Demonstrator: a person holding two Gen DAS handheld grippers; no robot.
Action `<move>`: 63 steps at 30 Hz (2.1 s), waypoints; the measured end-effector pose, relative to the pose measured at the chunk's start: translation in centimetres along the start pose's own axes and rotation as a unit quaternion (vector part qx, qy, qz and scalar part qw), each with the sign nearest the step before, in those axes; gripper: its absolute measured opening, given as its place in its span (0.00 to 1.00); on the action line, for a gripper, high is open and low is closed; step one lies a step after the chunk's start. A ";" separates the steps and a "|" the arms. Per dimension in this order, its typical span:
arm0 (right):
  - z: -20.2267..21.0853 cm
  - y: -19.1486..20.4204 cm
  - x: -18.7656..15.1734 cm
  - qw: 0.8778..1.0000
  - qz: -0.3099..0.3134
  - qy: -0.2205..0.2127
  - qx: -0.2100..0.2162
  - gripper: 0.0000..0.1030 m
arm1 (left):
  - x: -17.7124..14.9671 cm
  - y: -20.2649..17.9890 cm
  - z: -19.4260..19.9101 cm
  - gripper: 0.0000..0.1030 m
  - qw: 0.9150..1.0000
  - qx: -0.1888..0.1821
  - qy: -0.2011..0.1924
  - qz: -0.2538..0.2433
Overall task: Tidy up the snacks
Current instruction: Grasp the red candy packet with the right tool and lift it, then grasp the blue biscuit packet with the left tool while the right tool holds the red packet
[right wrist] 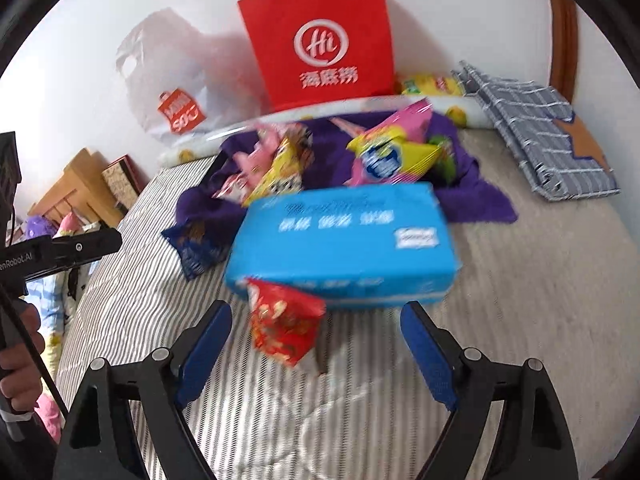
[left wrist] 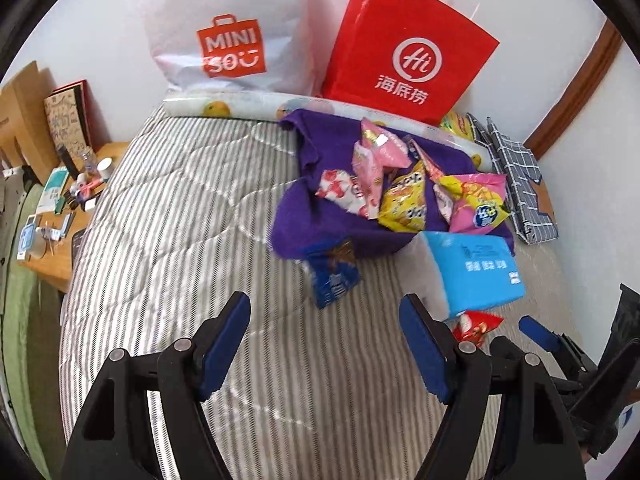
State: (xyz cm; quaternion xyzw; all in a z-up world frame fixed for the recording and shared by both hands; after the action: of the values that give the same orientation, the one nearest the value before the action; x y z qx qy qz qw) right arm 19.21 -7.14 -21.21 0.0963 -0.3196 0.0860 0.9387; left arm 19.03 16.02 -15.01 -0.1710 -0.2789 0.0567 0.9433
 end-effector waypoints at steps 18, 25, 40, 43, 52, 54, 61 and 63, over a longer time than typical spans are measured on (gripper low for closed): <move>-1.8 1.4 -1.9 0.999 0.022 -0.008 -0.046 0.40 | -2.1 1.8 -2.8 0.71 0.999 0.024 0.015 0.025; 1.3 -2.9 -2.5 0.996 0.027 -0.027 -0.083 0.40 | -1.1 0.9 -6.2 0.68 0.999 0.010 0.020 0.044; 1.8 -10.0 -3.3 0.993 -0.009 -0.032 -0.110 0.40 | 1.1 -0.7 -11.2 0.41 0.998 0.058 0.000 0.040; 1.6 -10.2 -3.4 0.992 0.001 -0.043 -0.116 0.40 | 0.8 -1.2 -11.1 0.35 0.998 0.054 0.002 0.031; 0.3 -12.6 -2.0 0.991 -0.016 -0.061 -0.120 0.41 | -2.8 -3.1 -8.5 0.35 0.999 0.049 -0.013 -0.017; -0.3 -13.0 -1.8 0.991 -0.023 -0.060 -0.118 0.41 | -3.5 -3.2 -8.4 0.35 0.998 0.056 -0.018 -0.023; -1.8 -12.8 -1.2 0.993 -0.009 -0.046 -0.107 0.40 | -4.5 -2.9 -8.0 0.35 0.997 0.065 -0.049 -0.017; -2.3 -12.7 -1.1 0.994 -0.002 -0.038 -0.104 0.40 | -4.7 -2.8 -8.1 0.35 0.996 0.069 -0.057 -0.012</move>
State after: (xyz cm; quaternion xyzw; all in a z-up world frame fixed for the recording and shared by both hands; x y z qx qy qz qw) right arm 22.50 -18.95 -25.26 0.0018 -0.3619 0.0461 0.9311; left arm 19.52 10.08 -22.79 -0.0989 -0.3297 0.0742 0.9360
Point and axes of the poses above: each gripper's, at about its wrist camera, not at the fingertips, and z roughly against the way its jaws point, y to its left, x to its top, the point moved 3 cm from there along -z, roughly the way its jaws point, and after that the axes turned 7 degrees about -x, right-handed, at the moved point
